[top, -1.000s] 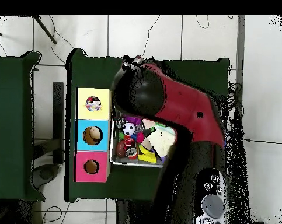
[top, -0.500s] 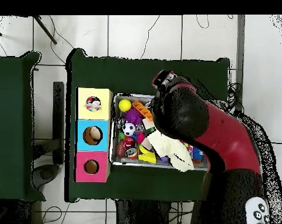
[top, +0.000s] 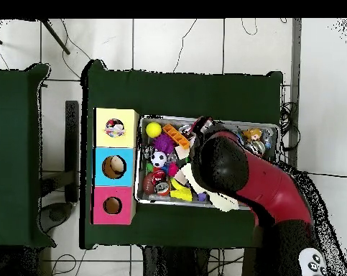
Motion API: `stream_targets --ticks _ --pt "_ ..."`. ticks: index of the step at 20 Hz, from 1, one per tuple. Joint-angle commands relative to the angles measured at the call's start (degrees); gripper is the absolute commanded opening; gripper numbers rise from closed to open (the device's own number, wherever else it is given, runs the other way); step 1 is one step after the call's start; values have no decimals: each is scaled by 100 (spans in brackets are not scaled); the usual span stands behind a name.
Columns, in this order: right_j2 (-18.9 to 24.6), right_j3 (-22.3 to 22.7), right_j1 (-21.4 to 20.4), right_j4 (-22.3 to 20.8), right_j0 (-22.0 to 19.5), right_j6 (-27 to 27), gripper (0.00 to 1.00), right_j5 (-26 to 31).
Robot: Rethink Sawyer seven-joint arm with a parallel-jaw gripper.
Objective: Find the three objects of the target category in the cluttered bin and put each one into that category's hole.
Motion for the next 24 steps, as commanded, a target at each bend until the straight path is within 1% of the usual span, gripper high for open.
stream_targets --ticks 1,3,5,7,10,12,14,16,17,20,22,24 --pt "1025 1336 67 -855 -586 -64 0 -809" --pt "1246 1439 86 -928 -845 -45 0 -828" --pt "1372 1500 36 -1056 -1036 47 0 -935" --pt "1507 1604 -144 -1037 -1221 146 0 -888" --pt "1592 1582 -531 -961 -1404 9 0 -442" --pt "1703 1586 -696 -898 -1553 -77 0 -176" --pt "1737 1631 -743 -895 -1610 -70 0 -96" --pt "1685 1740 -730 -943 -1590 74 0 -212" --pt "1637 1801 -714 -1018 -1554 172 0 -395" --pt "1655 1958 -440 -1156 -1592 356 0 -826" --pt "1673 2056 -228 -1322 -1616 416 0 -1183" --pt "1534 2061 -60 -1465 -1527 442 0 -1381"
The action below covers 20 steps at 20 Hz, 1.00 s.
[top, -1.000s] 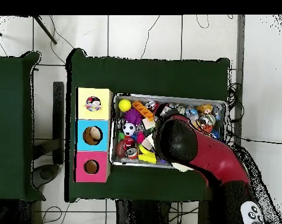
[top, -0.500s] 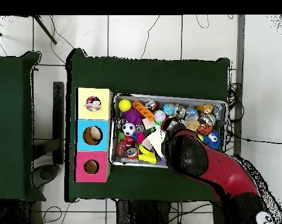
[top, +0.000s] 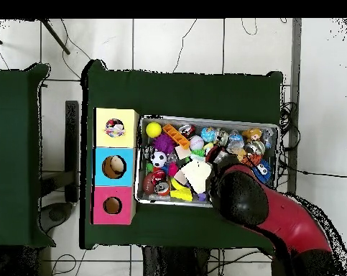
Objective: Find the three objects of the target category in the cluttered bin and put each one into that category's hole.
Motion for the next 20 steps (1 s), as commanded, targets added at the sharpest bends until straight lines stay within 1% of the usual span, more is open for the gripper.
stream_targets --ticks 1,3,4,6,8,12,14,17,20 --pt "314 686 528 -739 36 441 0 -861" --pt "74 614 707 -908 182 433 0 -975" --pt "-57 563 764 -990 260 392 0 -929" --pt "-207 461 847 -1128 331 241 0 -622" --pt "-293 333 791 -1304 351 42 0 -279" --pt "-186 9 458 -1425 184 -352 0 555" --pt "-110 -150 360 -1432 53 -525 0 935" --pt "45 -259 340 -1547 -135 -649 0 1082" --pt "275 -341 209 -1593 -401 -858 0 1341"
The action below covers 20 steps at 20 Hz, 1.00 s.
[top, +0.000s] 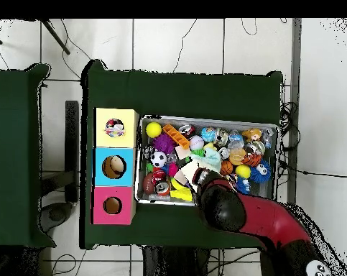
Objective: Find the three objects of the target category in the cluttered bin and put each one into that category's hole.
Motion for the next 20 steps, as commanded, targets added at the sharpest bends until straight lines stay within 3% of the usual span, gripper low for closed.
stream_targets --ticks 1,11,20 --pt "379 -499 -267 -399 -571 -887 0 1092" --pt "560 -906 179 -1033 -1006 -1097 0 1248" --pt "447 -881 999 -1687 -967 -529 0 430"
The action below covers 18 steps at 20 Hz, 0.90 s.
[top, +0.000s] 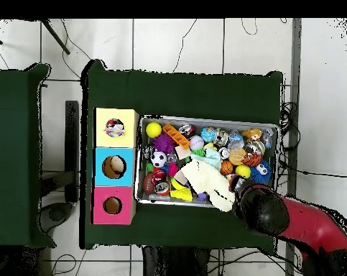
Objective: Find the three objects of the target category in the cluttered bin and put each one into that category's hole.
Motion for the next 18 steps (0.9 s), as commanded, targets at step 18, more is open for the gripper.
stream_targets --ticks 18 --pt "359 -657 1484 -1289 -203 -228 0 -722"
